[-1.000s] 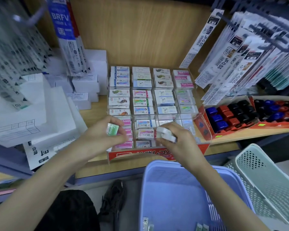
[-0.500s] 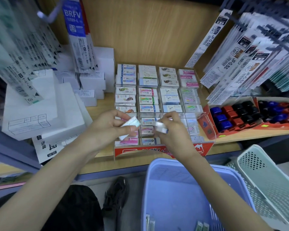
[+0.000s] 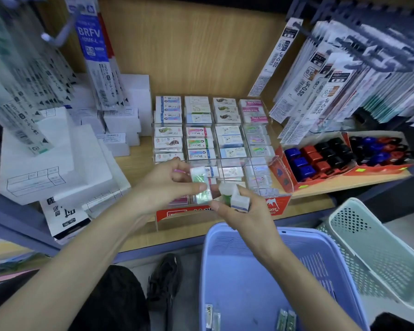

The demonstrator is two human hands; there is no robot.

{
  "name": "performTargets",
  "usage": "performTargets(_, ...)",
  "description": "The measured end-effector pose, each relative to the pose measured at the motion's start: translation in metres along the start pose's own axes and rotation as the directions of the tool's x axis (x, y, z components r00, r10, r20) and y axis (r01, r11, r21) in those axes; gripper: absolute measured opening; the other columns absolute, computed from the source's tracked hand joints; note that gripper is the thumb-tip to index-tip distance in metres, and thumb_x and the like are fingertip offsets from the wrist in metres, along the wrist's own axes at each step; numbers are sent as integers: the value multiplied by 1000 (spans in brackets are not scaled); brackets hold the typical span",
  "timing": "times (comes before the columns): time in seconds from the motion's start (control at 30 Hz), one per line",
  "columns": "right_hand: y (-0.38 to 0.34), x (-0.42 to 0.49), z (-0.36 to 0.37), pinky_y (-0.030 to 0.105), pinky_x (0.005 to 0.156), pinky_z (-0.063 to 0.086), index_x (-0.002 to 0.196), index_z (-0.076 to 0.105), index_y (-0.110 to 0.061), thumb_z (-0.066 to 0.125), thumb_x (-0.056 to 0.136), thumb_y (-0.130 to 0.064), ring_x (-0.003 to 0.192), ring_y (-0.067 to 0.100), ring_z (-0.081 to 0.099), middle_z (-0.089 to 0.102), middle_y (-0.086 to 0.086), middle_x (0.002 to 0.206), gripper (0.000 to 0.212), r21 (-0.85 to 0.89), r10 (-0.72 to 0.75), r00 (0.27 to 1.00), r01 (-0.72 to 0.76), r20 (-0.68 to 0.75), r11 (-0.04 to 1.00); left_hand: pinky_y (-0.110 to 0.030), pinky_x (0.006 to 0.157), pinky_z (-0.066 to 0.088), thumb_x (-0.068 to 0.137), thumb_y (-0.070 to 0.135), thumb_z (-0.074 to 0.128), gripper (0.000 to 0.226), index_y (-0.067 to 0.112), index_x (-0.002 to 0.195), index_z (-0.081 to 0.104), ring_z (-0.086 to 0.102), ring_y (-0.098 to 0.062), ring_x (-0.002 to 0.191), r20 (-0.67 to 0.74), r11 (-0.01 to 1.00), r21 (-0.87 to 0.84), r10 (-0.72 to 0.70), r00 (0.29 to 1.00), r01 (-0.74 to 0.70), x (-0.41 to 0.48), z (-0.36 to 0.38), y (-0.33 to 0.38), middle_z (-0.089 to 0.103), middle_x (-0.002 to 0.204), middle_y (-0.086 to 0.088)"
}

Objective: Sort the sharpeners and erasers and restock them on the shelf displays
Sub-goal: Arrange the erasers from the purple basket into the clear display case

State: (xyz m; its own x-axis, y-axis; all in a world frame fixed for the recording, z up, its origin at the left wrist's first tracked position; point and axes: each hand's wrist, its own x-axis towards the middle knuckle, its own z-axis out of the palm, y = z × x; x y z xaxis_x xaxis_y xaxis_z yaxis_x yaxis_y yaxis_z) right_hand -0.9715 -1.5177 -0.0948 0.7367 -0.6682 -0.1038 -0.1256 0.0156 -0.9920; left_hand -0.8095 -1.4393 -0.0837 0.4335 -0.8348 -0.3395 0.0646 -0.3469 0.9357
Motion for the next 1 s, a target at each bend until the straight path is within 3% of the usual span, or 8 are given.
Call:
performTargets(0.1, 1, -6, -7, 6, 54, 39, 97, 68, -10, 64, 85, -1, 55, -6, 55, 63, -22, 61, 16, -12, 32, 998, -32, 61, 999, -28, 80, 50, 60, 27, 77, 43, 15, 100, 65, 66, -19, 87, 7, 999, -44, 10, 1000, -9, -1, 3, 2, 71, 98, -9)
performTargets(0.17, -1, -6, -13, 6, 56, 39, 100, 68, -14, 64, 85, -1, 57, -8, 55, 60, -24, 61, 20, -34, 28, 999, -26, 45, 999, -34, 86, 50, 68, 20, 75, 35, 17, 102, 67, 66, -22, 91, 61, 1000, -28, 4, 998, -2, -2, 4, 1, 69, 100, -9)
performTargets(0.33, -3, 0, -28, 12, 82, 46, 115, 63, -25, 68, 82, -2, 105, -4, 57, 58, -11, 116, 41, -108, -120, 993, 121, 17, 987, -21, 62, 56, 81, 8, 68, 28, 13, 109, 67, 66, -11, 65, 186, 999, -16, -32, 982, 36, -1, 10, 2, 67, 89, -3)
performTargets(0.4, 0, 2, -31, 14, 89, 44, 114, 62, -30, 70, 82, -4, 108, -1, 55, 58, -13, 114, 42, -249, -162, 984, 176, 78, 952, -20, 58, 55, 80, 8, 69, 27, 9, 107, 66, 65, -12, 62, 161, 999, -24, -36, 986, 40, 1, 12, 4, 68, 90, -8)
performTargets(0.5, 8, 5, -30, 10, 84, 39, 101, 59, -41, 70, 82, -12, 100, 2, 55, 57, -19, 102, 36, -388, -238, 967, 255, 92, 886, -20, 58, 56, 80, 7, 68, 23, 5, 102, 64, 67, -14, 63, 138, 997, -40, -60, 989, 66, -1, 14, 2, 68, 91, -12)
performTargets(0.8, 36, -10, 3, 10, 77, 40, 101, 60, -30, 66, 81, -30, 92, 2, 57, 57, -12, 102, 21, -320, -294, 924, 364, 247, 875, -21, 56, 53, 79, 9, 70, 12, 9, 90, 64, 67, -14, 61, 108, 997, 41, -73, 991, 69, -41, -2, -29, 69, 81, -6)
performTargets(0.87, 38, -12, 11, 10, 77, 40, 102, 61, -30, 64, 81, -34, 92, 1, 58, 59, -14, 104, 22, -319, -296, 922, 367, 249, 874, -20, 57, 51, 73, 21, 73, 19, 15, 90, 66, 67, -12, 64, 72, 990, 140, -33, 997, 22, -49, -16, -30, 70, 80, -1)
performTargets(1.0, 39, -3, 18, 10, 75, 40, 89, 62, -36, 69, 81, -24, 89, 2, 57, 60, -14, 97, 15, -326, -236, 958, 278, 163, 904, -14, 62, 46, 71, 26, 78, 27, 30, 93, 61, 63, -4, 67, -189, 904, 424, 138, 972, -46, -45, -45, -31, 63, 85, 8)
